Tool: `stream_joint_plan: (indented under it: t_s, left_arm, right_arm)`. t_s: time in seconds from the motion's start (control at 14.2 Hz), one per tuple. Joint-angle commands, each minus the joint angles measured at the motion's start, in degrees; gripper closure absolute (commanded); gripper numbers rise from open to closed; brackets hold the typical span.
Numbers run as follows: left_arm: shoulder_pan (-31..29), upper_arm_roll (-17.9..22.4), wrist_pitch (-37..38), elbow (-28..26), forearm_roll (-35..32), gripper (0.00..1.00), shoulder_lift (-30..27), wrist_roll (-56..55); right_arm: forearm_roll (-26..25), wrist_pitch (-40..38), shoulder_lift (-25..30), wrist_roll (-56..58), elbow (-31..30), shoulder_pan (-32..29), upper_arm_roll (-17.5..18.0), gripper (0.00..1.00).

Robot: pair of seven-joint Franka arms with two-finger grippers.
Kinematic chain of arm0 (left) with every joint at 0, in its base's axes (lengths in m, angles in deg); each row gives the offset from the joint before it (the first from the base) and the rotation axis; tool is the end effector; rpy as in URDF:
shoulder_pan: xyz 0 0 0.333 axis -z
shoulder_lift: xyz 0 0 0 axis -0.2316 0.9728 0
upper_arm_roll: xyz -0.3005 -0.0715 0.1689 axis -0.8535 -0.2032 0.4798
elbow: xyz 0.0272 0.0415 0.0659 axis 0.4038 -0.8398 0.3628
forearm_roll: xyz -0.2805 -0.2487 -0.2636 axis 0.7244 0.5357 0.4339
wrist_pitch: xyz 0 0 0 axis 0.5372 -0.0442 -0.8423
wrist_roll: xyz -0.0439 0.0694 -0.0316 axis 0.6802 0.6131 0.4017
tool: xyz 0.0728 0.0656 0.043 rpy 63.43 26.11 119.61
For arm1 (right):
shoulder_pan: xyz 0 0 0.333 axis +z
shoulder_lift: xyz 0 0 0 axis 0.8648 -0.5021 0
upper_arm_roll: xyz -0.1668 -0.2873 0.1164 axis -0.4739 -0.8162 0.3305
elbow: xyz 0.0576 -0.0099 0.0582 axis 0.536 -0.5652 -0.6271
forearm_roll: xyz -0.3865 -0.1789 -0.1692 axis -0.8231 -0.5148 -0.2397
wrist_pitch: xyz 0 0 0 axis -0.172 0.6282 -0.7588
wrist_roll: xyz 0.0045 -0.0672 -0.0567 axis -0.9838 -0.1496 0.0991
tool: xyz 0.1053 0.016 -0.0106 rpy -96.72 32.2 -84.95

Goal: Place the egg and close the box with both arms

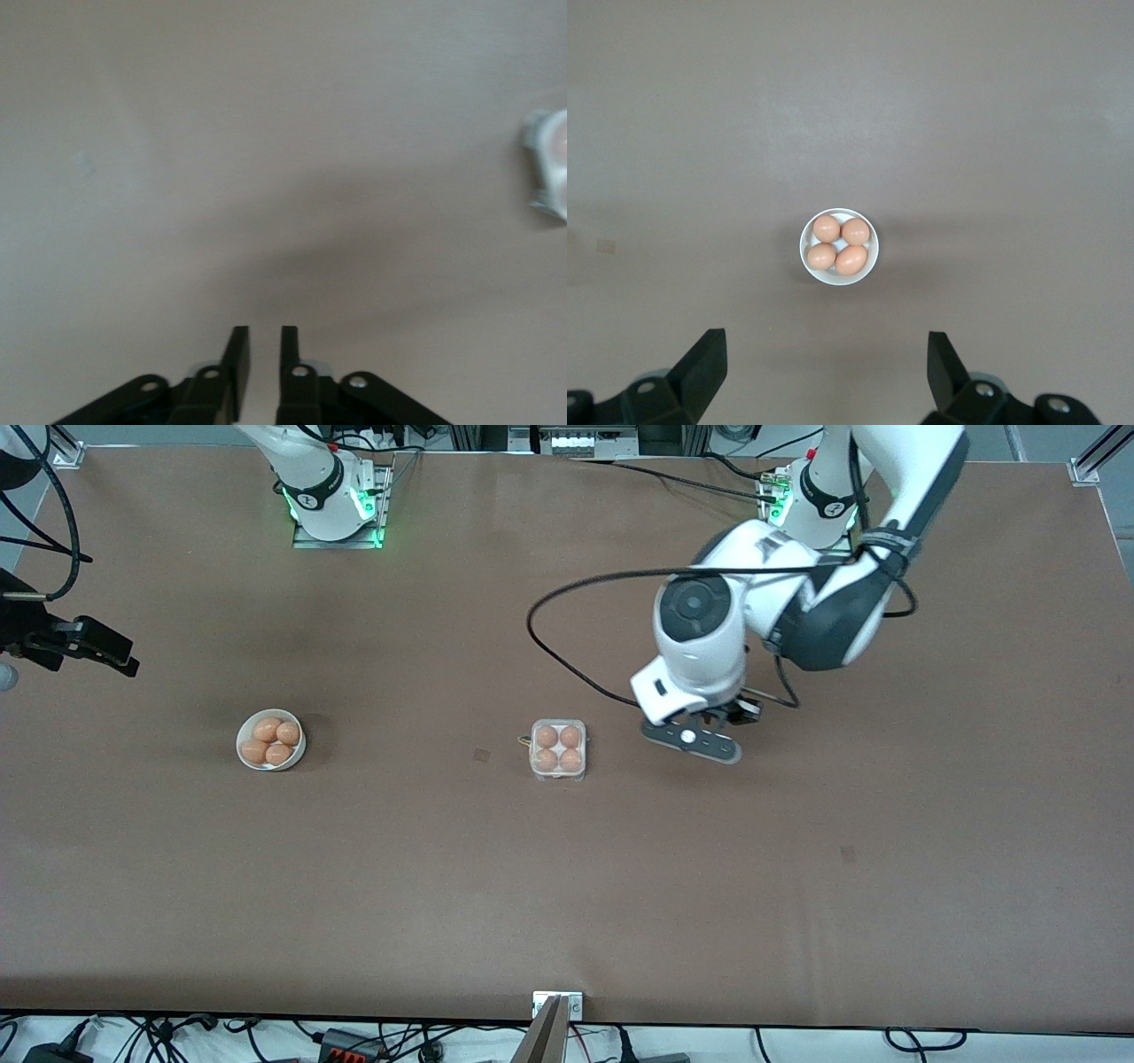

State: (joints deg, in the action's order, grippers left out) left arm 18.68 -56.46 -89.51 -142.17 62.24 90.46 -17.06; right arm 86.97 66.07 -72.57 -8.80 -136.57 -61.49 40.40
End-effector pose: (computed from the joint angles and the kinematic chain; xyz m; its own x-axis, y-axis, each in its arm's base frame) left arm 0.6517 -0.3592 0.4191 0.9447 -0.2901 -0.1529 -0.3192 -0.9204 -0.2258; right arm 0.6395 -0.0343 0.6163 0.9979 -0.0625 0.0178 -0.0629 -0.9977 0.0245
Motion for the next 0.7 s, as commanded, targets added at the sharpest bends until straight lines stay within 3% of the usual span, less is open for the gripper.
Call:
stream_joint_plan:
  t_s: [0.0, 0.42, 0.63]
  left_arm:
    - [-3.7, -1.0, 4.4, 4.4, 2.4, 0.0, 0.2, 1.8]
    - [-13.9, -0.9, 18.4, 14.5, 8.5, 0.0, 0.0, 13.9]
    - [-19.6, 0.3, 19.6, 14.2, 15.2, 0.0, -2.8, 19.6]
  right_arm:
    - [-0.5, -0.3, 0.7, 0.7, 0.1, -0.2, 0.4, 0.0]
    - [-0.5, -0.4, 0.6, 0.7, 0.1, -0.2, 0.4, 0.0]
    - [-0.6, -0.5, 0.6, 0.8, 0.2, -0.2, 0.4, 0.0]
